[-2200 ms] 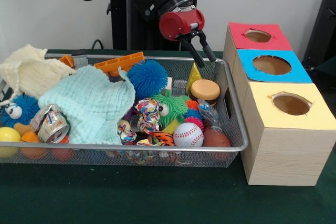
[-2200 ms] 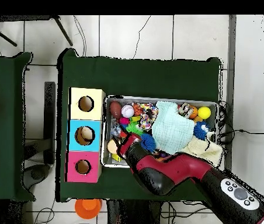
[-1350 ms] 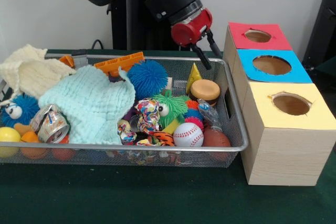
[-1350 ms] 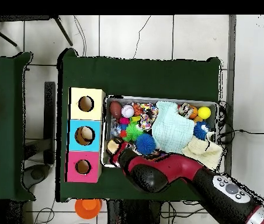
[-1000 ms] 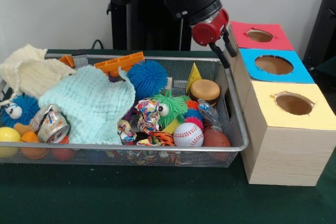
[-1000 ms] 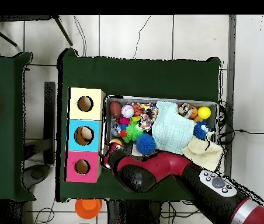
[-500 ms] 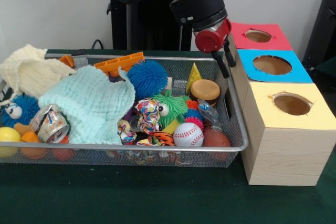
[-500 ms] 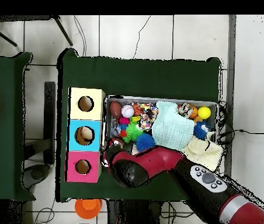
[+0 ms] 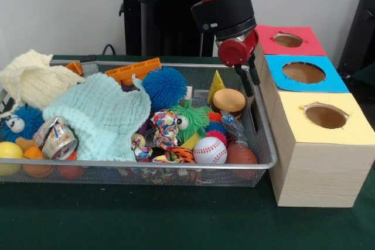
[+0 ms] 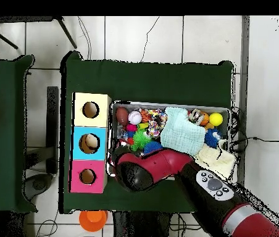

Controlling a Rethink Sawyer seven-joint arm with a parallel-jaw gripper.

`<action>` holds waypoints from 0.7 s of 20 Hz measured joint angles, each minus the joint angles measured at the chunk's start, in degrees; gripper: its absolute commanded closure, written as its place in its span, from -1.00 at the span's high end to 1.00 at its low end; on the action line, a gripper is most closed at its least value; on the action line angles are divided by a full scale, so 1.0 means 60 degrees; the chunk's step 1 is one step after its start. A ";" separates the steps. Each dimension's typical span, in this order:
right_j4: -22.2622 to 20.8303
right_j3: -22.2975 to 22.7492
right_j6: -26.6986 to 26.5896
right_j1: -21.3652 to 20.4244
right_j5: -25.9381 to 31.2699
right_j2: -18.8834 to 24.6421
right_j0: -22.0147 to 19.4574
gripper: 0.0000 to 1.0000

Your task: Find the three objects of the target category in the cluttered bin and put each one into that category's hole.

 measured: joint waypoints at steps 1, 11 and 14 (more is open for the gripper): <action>0.0000 -0.0057 0.0000 -0.0070 0.0000 -0.0116 0.0074 1.00; 0.0020 -0.0514 0.0000 -0.0318 0.0000 -0.0636 0.0372 1.00; 0.0053 -0.0713 0.0000 -0.0310 0.0002 -0.0784 0.0489 1.00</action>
